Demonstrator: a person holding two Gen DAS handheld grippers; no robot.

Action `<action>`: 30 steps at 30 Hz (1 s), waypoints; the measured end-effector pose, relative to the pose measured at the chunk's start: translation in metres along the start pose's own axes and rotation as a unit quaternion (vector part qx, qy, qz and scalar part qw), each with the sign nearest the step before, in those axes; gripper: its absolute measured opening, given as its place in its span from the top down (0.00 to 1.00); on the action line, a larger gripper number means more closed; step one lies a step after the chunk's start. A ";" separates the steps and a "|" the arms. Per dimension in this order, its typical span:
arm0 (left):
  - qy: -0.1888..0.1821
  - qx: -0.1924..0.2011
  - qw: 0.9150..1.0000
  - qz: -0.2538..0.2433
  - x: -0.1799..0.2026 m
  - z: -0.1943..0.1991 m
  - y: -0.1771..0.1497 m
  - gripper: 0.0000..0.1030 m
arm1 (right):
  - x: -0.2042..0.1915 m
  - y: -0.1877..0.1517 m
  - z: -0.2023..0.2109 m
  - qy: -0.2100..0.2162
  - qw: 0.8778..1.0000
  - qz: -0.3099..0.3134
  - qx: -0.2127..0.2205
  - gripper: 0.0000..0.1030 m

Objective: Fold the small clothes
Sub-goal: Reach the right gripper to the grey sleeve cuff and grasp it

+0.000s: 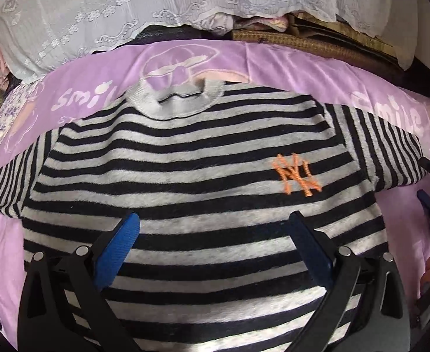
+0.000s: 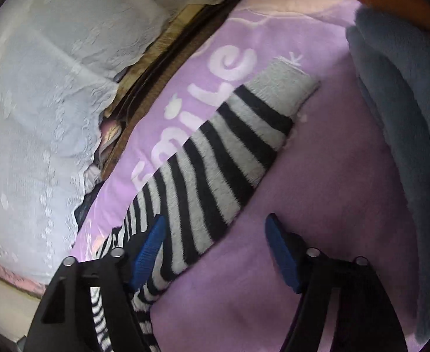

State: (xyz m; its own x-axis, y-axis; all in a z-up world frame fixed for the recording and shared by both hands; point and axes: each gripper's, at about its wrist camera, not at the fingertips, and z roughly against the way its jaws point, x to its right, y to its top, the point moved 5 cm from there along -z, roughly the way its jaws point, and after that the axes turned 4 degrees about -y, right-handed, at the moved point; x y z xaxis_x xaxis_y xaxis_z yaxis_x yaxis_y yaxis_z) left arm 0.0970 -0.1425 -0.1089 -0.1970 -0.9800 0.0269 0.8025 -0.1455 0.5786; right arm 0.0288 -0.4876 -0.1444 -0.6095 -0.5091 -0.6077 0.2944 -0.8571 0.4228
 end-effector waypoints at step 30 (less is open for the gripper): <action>-0.006 -0.018 1.000 -0.013 0.034 -0.063 0.006 0.04 | 0.003 0.058 -0.031 -0.066 0.994 0.018 0.089 0.93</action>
State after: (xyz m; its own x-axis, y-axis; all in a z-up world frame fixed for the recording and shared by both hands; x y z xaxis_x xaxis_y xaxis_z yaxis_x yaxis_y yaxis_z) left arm 0.1304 -0.1856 -0.1554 -0.2247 -0.9742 0.0224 0.8164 -0.1757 0.5501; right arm 0.0668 -0.5416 -0.1430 -0.6960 -0.5149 -0.5004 0.1905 -0.8044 0.5627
